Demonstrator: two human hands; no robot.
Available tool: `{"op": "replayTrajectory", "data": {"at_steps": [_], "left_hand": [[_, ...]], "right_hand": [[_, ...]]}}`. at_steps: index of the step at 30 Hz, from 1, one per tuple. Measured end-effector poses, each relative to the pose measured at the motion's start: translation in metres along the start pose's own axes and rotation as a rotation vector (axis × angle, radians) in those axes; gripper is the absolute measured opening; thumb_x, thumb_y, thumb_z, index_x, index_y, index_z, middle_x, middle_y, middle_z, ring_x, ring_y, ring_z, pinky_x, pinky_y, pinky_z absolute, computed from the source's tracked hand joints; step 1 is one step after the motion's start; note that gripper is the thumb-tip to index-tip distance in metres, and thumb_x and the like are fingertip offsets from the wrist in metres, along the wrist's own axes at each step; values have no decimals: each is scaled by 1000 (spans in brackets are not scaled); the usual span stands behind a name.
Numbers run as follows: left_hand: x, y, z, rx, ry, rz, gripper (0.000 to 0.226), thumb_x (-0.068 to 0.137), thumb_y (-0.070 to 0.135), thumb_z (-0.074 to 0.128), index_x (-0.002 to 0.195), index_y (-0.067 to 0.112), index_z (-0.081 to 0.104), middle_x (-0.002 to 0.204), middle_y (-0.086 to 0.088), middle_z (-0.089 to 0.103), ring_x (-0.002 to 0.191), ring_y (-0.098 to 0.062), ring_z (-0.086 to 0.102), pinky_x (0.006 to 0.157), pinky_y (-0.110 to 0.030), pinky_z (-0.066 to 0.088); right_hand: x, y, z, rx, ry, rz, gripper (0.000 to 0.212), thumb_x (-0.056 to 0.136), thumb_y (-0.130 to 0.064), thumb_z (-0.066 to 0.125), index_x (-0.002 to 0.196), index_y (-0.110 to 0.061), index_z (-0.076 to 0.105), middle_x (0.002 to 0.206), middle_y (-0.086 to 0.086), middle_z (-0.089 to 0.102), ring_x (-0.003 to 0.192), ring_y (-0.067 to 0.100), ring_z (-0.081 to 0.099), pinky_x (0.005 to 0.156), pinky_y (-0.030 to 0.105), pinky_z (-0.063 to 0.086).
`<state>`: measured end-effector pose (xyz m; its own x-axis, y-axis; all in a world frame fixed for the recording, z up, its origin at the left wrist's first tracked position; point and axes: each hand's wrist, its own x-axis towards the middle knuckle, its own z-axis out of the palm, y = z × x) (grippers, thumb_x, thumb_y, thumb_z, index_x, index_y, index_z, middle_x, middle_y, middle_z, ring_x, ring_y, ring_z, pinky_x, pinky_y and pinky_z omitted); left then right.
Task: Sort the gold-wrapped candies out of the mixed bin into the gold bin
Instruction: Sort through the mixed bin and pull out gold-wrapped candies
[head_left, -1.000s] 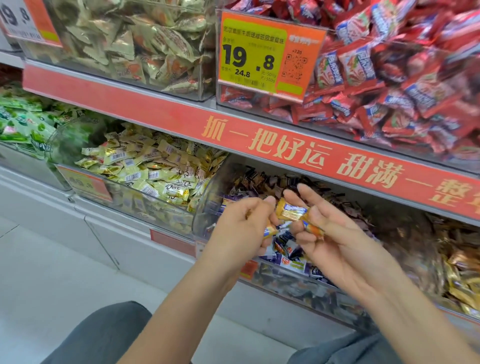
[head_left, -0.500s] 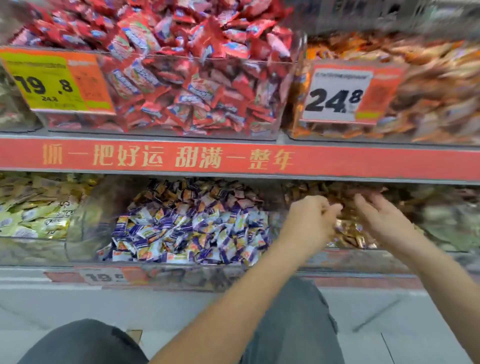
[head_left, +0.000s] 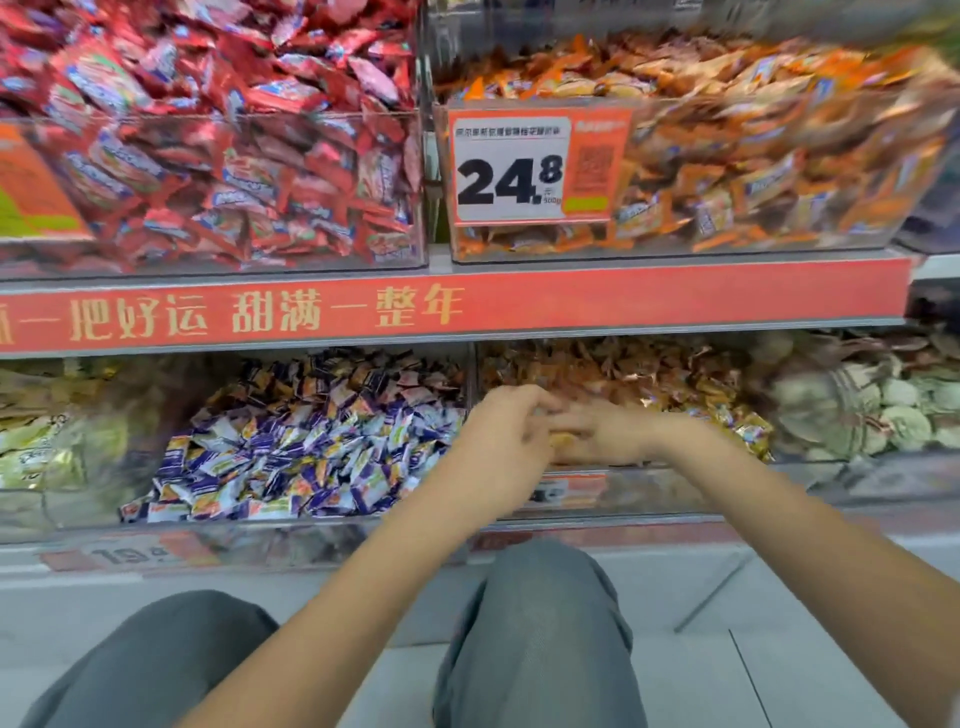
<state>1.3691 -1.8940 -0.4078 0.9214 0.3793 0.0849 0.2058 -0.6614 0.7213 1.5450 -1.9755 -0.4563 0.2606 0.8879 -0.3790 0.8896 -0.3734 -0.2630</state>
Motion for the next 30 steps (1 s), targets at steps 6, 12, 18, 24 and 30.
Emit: {"op": "replayTrajectory", "data": {"at_steps": [6, 12, 18, 24, 30], "left_hand": [[-55, -20, -23, 16, 201, 141, 27, 91, -2, 48, 88, 18, 66, 86, 20, 54, 76, 7, 52, 64, -7, 35], [-102, -64, -59, 123, 319, 45, 33, 87, -6, 54, 80, 24, 64, 86, 11, 62, 83, 1, 54, 66, -5, 37], [-140, -116, -112, 227, 512, -151, 32, 85, -6, 56, 79, 24, 63, 84, 16, 58, 86, -6, 57, 78, -17, 41], [-166, -157, -140, 323, 489, -272, 16, 81, 11, 58, 89, 17, 70, 90, 3, 65, 90, -24, 59, 73, -33, 43], [-188, -186, -167, 259, 505, -338, 26, 86, 6, 61, 97, 28, 69, 101, 15, 65, 96, -9, 56, 72, -19, 38]], "right_hand": [[-30, 62, 2, -173, 140, 436, 51, 92, -68, 22, 141, -60, 10, 157, -19, -15, 147, 17, -13, 112, 63, -5], [-59, 6, -14, 93, 560, 369, 37, 97, -45, 41, 116, -24, 66, 108, 7, 70, 103, 28, 61, 90, 40, 47], [-55, -163, -10, 89, 820, -207, 23, 98, -26, 47, 90, -15, 66, 78, -3, 63, 80, 15, 46, 69, 33, 41], [78, -285, -16, 249, 452, -403, 26, 100, -16, 44, 119, -11, 61, 118, 7, 64, 104, 20, 58, 89, 33, 46], [188, -306, -22, 1, -67, -506, 56, 91, -38, 61, 141, -24, 40, 143, 4, 43, 126, 20, 44, 101, 32, 37]]}}
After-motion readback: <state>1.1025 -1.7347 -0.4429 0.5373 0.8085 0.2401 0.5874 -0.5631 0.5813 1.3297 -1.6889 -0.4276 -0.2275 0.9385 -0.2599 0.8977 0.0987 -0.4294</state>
